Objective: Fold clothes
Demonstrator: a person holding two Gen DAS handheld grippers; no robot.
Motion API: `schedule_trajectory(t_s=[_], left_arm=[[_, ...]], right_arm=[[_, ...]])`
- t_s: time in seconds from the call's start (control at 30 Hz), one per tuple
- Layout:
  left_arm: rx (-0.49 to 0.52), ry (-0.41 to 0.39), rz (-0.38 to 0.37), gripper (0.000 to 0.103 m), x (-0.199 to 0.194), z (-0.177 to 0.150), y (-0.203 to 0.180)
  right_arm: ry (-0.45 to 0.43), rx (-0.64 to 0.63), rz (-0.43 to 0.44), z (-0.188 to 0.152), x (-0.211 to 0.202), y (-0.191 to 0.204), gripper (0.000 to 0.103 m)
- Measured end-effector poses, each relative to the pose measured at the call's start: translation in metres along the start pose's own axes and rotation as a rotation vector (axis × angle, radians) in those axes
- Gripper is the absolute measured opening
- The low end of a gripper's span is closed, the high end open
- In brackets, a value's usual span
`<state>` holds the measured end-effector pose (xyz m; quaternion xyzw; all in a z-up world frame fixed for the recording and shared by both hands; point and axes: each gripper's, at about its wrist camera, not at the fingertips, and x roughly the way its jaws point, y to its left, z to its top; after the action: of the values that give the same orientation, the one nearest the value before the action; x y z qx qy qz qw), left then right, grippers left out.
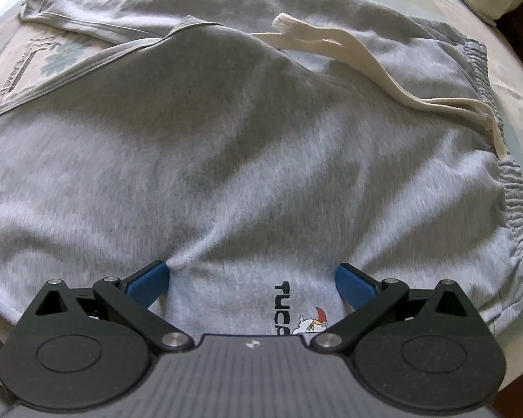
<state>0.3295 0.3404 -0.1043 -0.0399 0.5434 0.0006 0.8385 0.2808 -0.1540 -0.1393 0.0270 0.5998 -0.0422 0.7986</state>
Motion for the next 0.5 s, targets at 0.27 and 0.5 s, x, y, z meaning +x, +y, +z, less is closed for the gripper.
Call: schedule_trajectory(t_s=[0.27, 0.5], left_arm=[[0.042, -0.092, -0.19, 0.097, -0.014, 0.039, -0.048], [0.189, -0.111, -0.381, 0.097, 0.008, 0.066, -0.141]], right_arm=[[-0.017, 0.058, -0.03, 0.0, 0.002, 0.008, 0.103], [-0.073, 0.08, -0.037, -0.007, 0.003, 0.014, 0.103]])
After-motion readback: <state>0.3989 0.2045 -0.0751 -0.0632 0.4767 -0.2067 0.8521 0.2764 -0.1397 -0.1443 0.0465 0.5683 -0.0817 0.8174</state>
